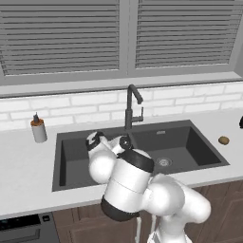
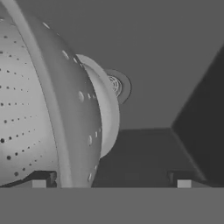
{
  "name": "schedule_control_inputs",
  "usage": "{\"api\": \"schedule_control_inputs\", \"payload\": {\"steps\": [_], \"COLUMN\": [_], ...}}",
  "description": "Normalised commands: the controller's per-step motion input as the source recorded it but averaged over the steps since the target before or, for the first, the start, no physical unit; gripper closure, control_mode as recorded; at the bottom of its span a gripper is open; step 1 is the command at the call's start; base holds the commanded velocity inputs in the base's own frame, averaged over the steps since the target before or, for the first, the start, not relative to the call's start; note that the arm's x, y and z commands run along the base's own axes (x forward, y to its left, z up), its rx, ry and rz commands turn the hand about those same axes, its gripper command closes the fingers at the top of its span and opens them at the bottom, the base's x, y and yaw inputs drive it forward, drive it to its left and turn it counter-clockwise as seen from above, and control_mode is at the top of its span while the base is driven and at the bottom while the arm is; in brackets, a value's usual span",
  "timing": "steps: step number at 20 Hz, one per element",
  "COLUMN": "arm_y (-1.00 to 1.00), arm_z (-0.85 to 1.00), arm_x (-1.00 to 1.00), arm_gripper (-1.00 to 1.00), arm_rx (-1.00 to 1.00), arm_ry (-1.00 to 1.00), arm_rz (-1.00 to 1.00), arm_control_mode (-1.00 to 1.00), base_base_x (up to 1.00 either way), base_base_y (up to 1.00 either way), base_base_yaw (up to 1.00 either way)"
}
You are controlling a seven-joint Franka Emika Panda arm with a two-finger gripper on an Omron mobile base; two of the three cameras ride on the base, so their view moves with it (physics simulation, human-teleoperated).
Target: Put the colander in the sink, put the kiwi in the colander, and turn on the sink faucet and pour water over the colander.
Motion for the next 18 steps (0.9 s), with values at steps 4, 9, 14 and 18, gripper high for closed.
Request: {"api": "schedule_control_inputs", "payload": {"steps": [4, 9, 14, 18], "arm_y": [0.91, 0.42, 0.41, 0.93], "arm_z": [0.26, -0.02, -0.10, 0.36], "arm_x": [0.98, 0.85, 0.37, 0.44], "arm_gripper": [-1.00, -1.00, -1.00, -1.00], "arm_rx": [-0.19, -0.19, -0.16, -0.04], "arm_ry": [0.03, 0.32, 0.75, 0.55], "arm_rz": [-0.23, -0.12, -0.08, -0.04], "arm_control_mode": [-1.00, -1.00, -1.00, -1.00], "base_base_x": [0.00, 0.00, 0.00, 0.00], "base_base_y": [0.00, 0.00, 0.00, 0.00], "base_base_yaw": [0.00, 0.00, 0.00, 0.00]}}
